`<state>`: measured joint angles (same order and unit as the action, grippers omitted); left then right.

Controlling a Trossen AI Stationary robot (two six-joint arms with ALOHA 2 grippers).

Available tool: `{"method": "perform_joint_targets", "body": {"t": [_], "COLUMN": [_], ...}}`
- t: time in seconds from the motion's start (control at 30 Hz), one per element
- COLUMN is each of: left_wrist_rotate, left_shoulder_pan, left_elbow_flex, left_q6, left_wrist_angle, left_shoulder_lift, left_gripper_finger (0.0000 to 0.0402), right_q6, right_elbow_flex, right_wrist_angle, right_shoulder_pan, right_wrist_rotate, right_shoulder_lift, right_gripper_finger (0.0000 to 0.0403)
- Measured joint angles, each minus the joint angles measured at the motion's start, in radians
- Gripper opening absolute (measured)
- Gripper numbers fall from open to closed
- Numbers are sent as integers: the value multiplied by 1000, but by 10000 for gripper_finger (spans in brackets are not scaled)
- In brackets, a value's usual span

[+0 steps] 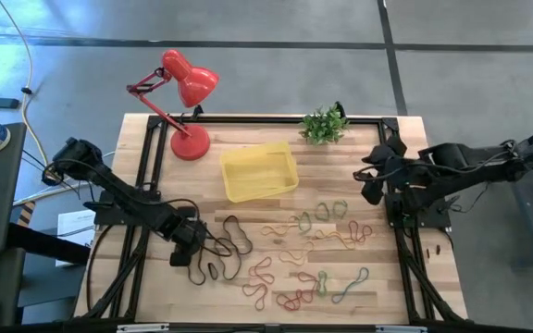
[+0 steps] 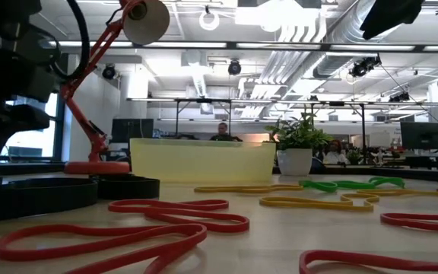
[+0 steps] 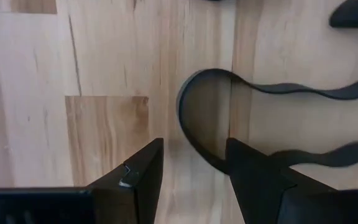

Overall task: Pick and place rubber bands into bin
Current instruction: Put the black rubber band into the yellow bin

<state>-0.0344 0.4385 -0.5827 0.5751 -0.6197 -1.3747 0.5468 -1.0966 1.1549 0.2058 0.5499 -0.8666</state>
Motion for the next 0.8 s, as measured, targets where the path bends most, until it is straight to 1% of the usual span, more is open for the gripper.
{"method": "perform_joint_targets", "body": {"t": [0.13, 0.23, 0.3, 0.43, 0.47, 0.57, 0.67, 0.8], "left_wrist_rotate": [-6, -13, -24, -36, -40, -59, -77, -163], "left_shoulder_pan": [0, 0, 0, -1, -1, 0, 0, -1], "left_elbow_flex": [-4, -5, -4, -5, -5, -4, -11, -70], "left_q6": [35, 50, 62, 77, 77, 85, 85, 80], "left_wrist_angle": [4, 3, -1, -16, -18, -18, -25, -81], "left_shoulder_lift": [-34, -46, -46, -47, -47, -44, -21, 40], "left_gripper_finger": [160, 145, 118, 26, 14, 14, 3, 1], "right_q6": [15, 32, 39, 69, 79, 104, 122, 130], "right_elbow_flex": [0, 0, 0, 0, 0, 0, 0, 0], "right_wrist_angle": [0, 4, 13, 40, 49, 69, 83, 90], "right_shoulder_pan": [0, 0, 0, 0, 0, 0, 0, 0], "right_wrist_rotate": [1, -4, -6, -7, -7, -7, -7, -7], "right_shoulder_lift": [-22, -37, -45, -59, -62, -65, -65, -66], "right_gripper_finger": [208, 208, 208, 208, 208, 208, 208, 208]}}
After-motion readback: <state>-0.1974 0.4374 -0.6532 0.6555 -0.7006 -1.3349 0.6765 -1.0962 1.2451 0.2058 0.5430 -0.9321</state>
